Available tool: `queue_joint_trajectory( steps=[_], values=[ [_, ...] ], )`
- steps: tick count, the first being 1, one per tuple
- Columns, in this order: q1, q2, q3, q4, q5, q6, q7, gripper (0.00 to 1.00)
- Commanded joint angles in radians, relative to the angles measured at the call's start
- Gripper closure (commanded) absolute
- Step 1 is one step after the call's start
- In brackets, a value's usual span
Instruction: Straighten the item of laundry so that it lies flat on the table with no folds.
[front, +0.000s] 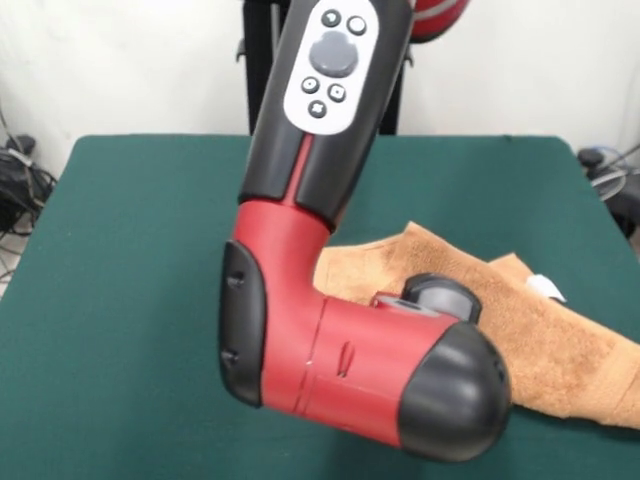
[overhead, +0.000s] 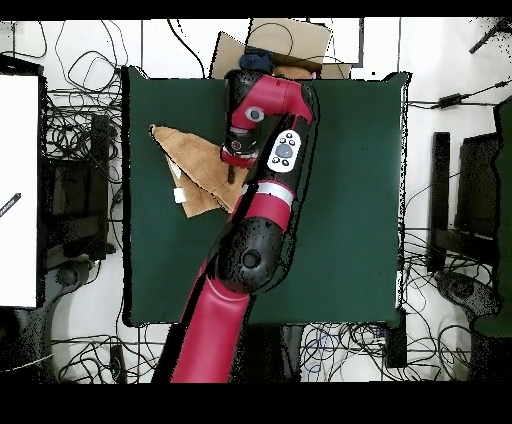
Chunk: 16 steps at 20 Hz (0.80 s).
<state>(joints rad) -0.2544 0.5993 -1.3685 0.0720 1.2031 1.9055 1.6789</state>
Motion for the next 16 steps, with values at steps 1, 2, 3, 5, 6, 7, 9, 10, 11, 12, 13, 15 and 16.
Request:
queue_joint_trajectory(
  steps=[1, 2, 3, 5, 6, 7, 9, 10, 11, 12, 13, 15, 16],
  values=[
    [0.096, 0.028, 0.273, 0.158, -0.233, -0.04, -0.205, 0.0],
    [0.109, 0.019, 0.306, 0.182, -0.259, -0.034, -0.213, 0.0],
    [0.122, 0.011, 0.335, 0.207, -0.286, -0.042, -0.218, 0.0],
    [0.143, -0.003, 0.391, 0.249, -0.33, -0.047, -0.228, 0.0],
    [0.152, -0.011, 0.417, 0.268, -0.35, -0.053, -0.234, 0.0],
    [0.161, -0.019, 0.443, 0.288, -0.369, -0.059, -0.239, 0.0],
    [0.173, -0.035, 0.489, 0.317, -0.403, -0.067, -0.246, 0.0],
    [0.179, -0.043, 0.51, 0.33, -0.419, -0.073, -0.248, 0.0],
    [0.184, -0.051, 0.529, 0.343, -0.435, -0.076, -0.25, 0.0],
    [0.189, -0.06, 0.545, 0.358, -0.449, -0.078, -0.251, 0.0],
    [0.189, -0.063, 0.562, 0.356, -0.465, -0.077, -0.243, 0.0],
    [0.195, -0.08, 0.586, 0.377, -0.491, -0.073, -0.242, 0.0],
    [0.198, -0.089, 0.601, 0.388, -0.506, -0.073, -0.241, 0.0]
  ],
)
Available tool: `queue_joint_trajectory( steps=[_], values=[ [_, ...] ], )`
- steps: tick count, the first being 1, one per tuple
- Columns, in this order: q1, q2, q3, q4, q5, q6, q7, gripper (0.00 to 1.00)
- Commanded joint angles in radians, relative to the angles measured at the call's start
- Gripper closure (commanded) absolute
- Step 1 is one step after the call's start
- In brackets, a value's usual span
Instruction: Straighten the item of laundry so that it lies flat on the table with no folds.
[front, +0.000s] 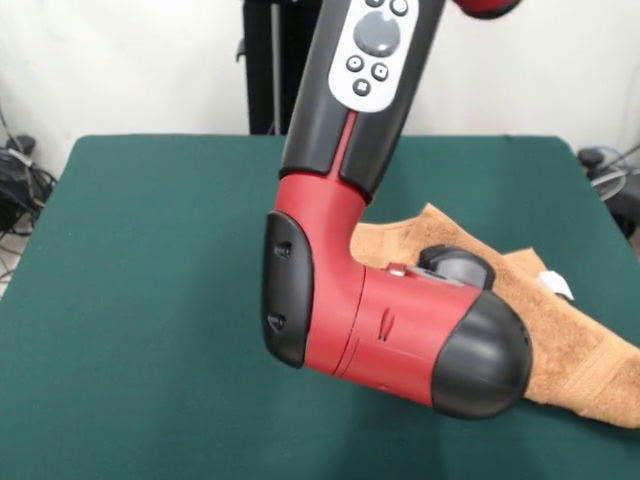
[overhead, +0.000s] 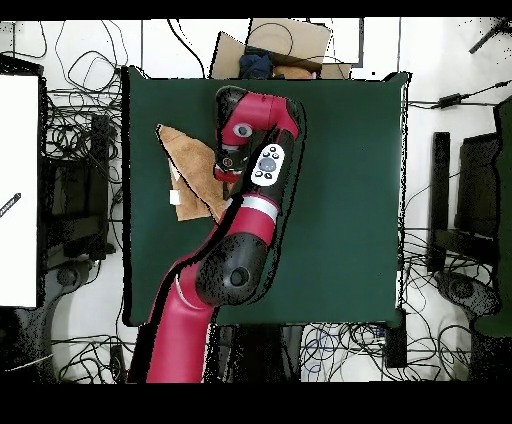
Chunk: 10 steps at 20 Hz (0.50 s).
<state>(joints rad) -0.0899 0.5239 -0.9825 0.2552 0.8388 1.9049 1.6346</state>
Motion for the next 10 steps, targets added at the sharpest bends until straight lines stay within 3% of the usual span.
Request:
queue_joint_trajectory(
  steps=[1, 10],
  values=[
    [0.033, -0.016, 0.227, 0.207, -0.152, -0.068, -0.193, 0.0],
    [0.063, -0.119, 0.361, 0.337, -0.27, -0.085, -0.179, 0.0]
  ],
)
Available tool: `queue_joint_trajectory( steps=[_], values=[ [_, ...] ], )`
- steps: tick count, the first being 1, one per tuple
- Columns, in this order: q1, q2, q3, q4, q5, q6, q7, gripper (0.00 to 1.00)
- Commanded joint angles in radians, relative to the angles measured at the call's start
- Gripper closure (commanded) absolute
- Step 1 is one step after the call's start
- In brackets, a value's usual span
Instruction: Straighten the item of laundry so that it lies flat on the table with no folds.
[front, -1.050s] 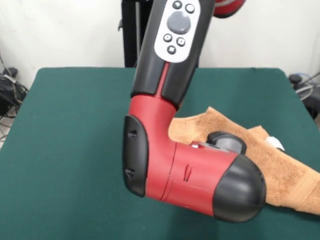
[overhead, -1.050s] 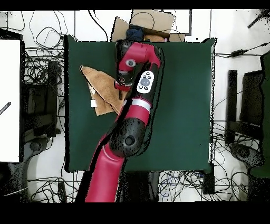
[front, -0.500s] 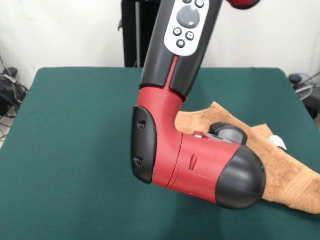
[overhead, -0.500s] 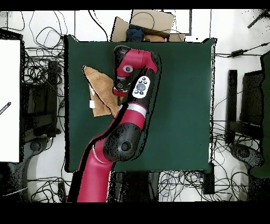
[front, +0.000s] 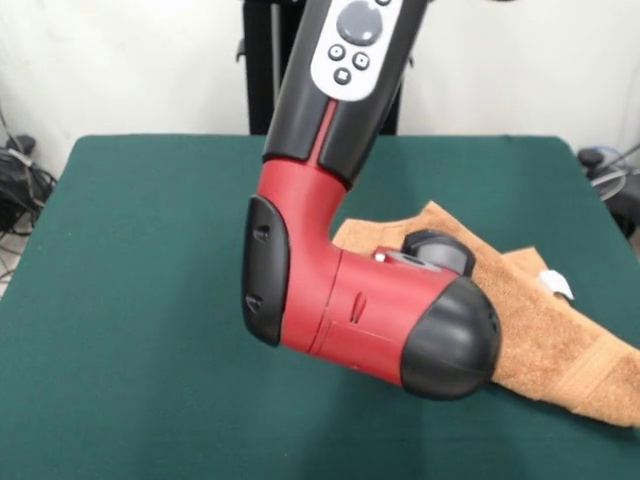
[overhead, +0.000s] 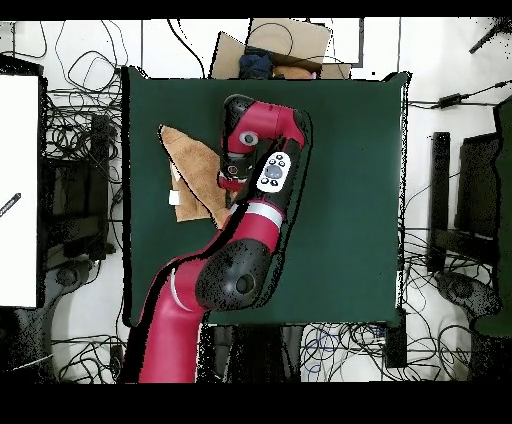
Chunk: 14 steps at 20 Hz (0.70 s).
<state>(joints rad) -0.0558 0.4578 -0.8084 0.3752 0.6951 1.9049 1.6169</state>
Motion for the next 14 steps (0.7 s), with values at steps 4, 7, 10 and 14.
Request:
queue_joint_trajectory(
  steps=[4, 7, 10, 14],
  values=[
    [0.027, -0.077, 0.234, 0.245, -0.161, -0.101, -0.146, 0.0],
    [0.023, -0.09, 0.272, 0.255, -0.186, -0.11, -0.131, 0.0],
    [0.019, -0.1, 0.318, 0.274, -0.202, -0.13, -0.12, 0.0],
    [0.018, -0.119, 0.369, 0.311, -0.224, -0.165, -0.105, 0.0]
  ],
)
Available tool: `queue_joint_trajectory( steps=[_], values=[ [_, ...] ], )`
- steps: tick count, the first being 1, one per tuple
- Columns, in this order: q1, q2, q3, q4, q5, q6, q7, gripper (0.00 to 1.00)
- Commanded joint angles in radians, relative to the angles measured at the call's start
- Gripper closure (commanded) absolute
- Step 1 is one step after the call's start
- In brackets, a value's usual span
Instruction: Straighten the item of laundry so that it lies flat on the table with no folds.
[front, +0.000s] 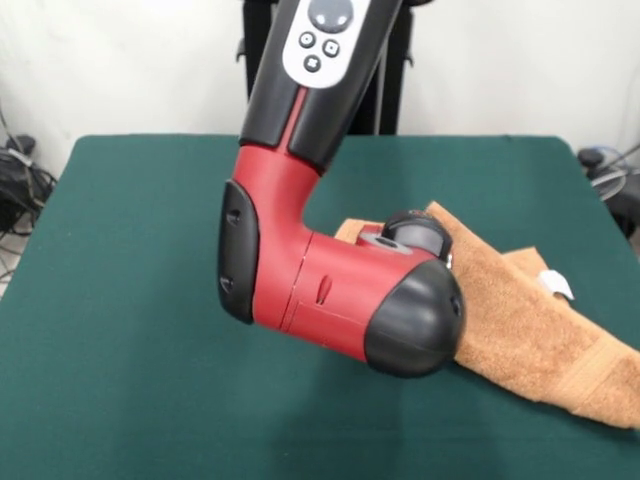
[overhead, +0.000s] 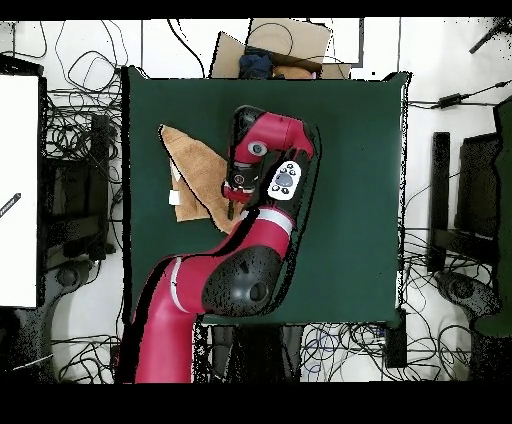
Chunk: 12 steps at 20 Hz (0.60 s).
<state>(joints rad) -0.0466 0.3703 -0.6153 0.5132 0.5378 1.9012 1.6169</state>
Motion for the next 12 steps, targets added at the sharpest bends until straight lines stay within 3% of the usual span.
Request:
queue_joint_trajectory(
  steps=[1, 8, 12],
  values=[
    [0.006, -0.03, 0.187, 0.174, -0.07, -0.172, -0.101, 0.0],
    [-0.003, -0.058, 0.231, 0.158, -0.108, -0.254, -0.062, 0.0],
    [-0.01, -0.068, 0.239, 0.125, -0.121, -0.238, -0.02, 0.0]
  ],
)
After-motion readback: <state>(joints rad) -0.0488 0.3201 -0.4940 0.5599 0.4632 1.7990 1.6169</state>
